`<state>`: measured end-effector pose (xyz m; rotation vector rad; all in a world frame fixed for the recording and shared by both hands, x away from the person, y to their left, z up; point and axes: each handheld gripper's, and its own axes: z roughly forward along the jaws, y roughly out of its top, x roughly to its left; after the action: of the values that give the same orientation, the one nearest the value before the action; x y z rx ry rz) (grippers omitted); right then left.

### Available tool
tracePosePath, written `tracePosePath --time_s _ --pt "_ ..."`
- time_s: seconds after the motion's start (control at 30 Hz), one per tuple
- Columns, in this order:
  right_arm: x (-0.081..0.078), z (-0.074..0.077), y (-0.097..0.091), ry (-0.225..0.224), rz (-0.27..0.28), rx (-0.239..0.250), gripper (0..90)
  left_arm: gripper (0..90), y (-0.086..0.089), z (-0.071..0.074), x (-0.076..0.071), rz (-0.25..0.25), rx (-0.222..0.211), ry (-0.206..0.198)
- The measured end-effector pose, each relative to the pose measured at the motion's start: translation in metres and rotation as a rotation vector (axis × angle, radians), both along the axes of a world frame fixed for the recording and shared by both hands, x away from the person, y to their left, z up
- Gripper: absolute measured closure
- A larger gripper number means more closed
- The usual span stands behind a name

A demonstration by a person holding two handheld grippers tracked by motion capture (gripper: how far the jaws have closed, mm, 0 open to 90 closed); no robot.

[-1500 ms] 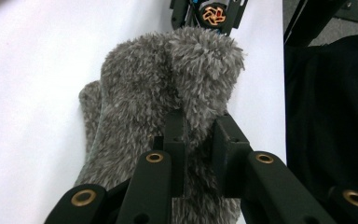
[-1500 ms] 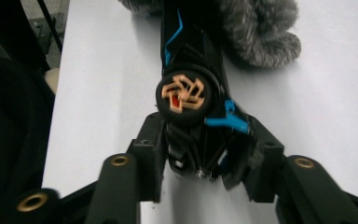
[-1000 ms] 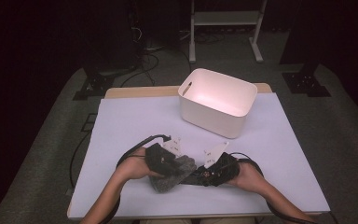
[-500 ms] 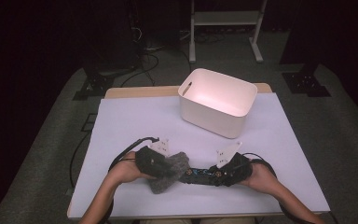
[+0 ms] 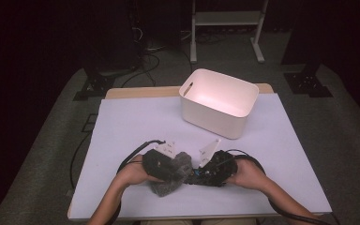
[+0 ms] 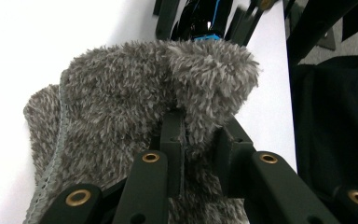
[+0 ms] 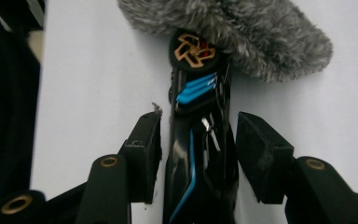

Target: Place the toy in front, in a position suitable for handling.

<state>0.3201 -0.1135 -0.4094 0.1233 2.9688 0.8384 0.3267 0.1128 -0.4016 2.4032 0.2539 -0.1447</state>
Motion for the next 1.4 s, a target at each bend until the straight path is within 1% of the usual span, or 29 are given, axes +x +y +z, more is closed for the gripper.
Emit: tracePosePath --time_s 0.03,0.07,0.1,0.13,0.17,0.2,0.27,0.33,0.37,0.4,0.43,0.47,0.5,0.53,0.57,0.63,0.67,0.73,0.8,0.9,0.93,1.0,1.03,1.07,1.13,1.27,1.3,1.33,1.4 --pt "0.002 -0.001 0.004 0.001 -0.001 -0.018 51.4 75.3 0.000 0.000 0.000 0.000 0.000 0.000" --pt "0.002 -0.001 0.004 0.001 -0.001 -0.018 51.4 75.3 0.001 -0.001 0.000 0.004 -0.012 0.006" --pt "0.003 -0.002 0.008 0.011 0.005 -0.031 55.5 75.4 0.002 -0.002 0.001 0.003 -0.022 0.008" --pt "0.004 0.000 0.013 0.012 0.013 -0.056 56.4 76.2 0.005 -0.002 0.001 0.013 -0.038 0.012" --pt "0.005 0.000 0.013 0.012 0.016 -0.052 56.5 76.2 0.006 -0.002 0.002 0.018 -0.039 0.013" --pt "0.005 0.000 0.013 0.005 0.017 -0.041 56.6 76.1 0.007 -0.001 0.002 0.026 -0.042 0.014" --pt "0.006 0.000 0.012 0.012 0.007 -0.008 56.5 76.2 0.010 0.005 0.002 0.032 -0.054 0.005" --pt "0.008 0.002 0.011 0.021 -0.001 0.039 56.6 76.3 0.014 0.015 0.002 0.042 -0.068 -0.006" --pt "0.008 0.002 0.011 0.021 -0.001 0.039 56.6 76.3 0.014 0.015 0.002 0.042 -0.068 -0.006" --pt "0.009 0.006 0.012 0.031 -0.012 0.087 56.5 76.4 0.015 0.031 0.002 0.041 -0.062 -0.037" --pt "0.009 0.006 0.012 0.031 -0.012 0.087 56.5 76.4 0.015 0.031 0.002 0.041 -0.062 -0.037" --pt "0.011 0.011 0.014 0.023 -0.017 0.130 56.5 76.3 0.015 0.041 0.002 0.036 -0.059 -0.057" --pt "0.011 0.013 0.015 0.022 -0.018 0.139 56.5 76.4 0.012 0.055 0.001 0.026 -0.057 -0.078" --pt "0.011 0.013 0.015 0.022 -0.018 0.139 56.5 76.3 0.012 0.055 0.001 0.026 -0.057 -0.078" --pt "0.010 0.015 0.015 0.021 -0.017 0.148 56.5 76.3 0.008 0.063 0.000 0.009 -0.048 -0.097" --pt "0.007 0.019 0.010 0.009 -0.014 0.168 56.5 76.2 -0.003 0.072 -0.003 -0.022 -0.039 -0.118" --pt "0.006 0.019 0.007 0.006 -0.016 0.176 56.5 76.2 -0.003 0.072 -0.003 -0.022 -0.039 -0.118" --pt "0.004 0.019 -0.001 0.005 -0.023 0.206 56.4 76.1 -0.010 0.074 -0.003 -0.045 -0.051 -0.119" --pt "0.001 0.019 -0.010 -0.003 -0.031 0.231 56.2 76.1 -0.012 0.074 -0.002 -0.043 -0.064 -0.116" --pt "-0.002 0.020 -0.018 -0.013 -0.041 0.237 56.2 76.0 -0.014 0.073 -0.002 -0.036 -0.077 -0.112" --pt "-0.004 0.022 -0.022 -0.029 -0.043 0.234 56.2 76.0 -0.014 0.072 -0.002 -0.031 -0.066 -0.116" --pt "-0.006 0.023 -0.027 -0.030 -0.047 0.236 56.2 76.0 -0.014 0.070 -0.002 -0.035 -0.054 -0.117" --pt "-0.006 0.023 -0.029 -0.027 -0.052 0.238 56.2 76.0 -0.015 0.068 -0.002 -0.036 -0.059 -0.109" --pt "-0.006 0.023 -0.029 -0.027 -0.052 0.238 56.2 76.0 -0.015 0.068 -0.002 -0.036 -0.059 -0.109" --pt "-0.007 0.023 -0.033 -0.025 -0.060 0.251 56.4 76.1 -0.017 0.066 -0.001 -0.046 -0.088 -0.096" --pt "-0.006 0.024 -0.032 -0.026 -0.071 0.255 56.8 76.1 -0.018 0.069 -0.001 -0.045 -0.082 -0.101" --pt "-0.005 0.024 -0.031 -0.023 -0.070 0.259 56.9 76.1 -0.017 0.071 0.000 -0.042 -0.089 -0.102" --pt "-0.003 0.024 -0.028 -0.011 -0.066 0.277 56.9 76.1 -0.014 0.075 0.000 -0.043 -0.102 -0.104" --pt "-0.003 0.024 -0.025 -0.007 -0.061 0.284 56.9 76.1 -0.013 0.078 0.000 -0.039 -0.107 -0.105"
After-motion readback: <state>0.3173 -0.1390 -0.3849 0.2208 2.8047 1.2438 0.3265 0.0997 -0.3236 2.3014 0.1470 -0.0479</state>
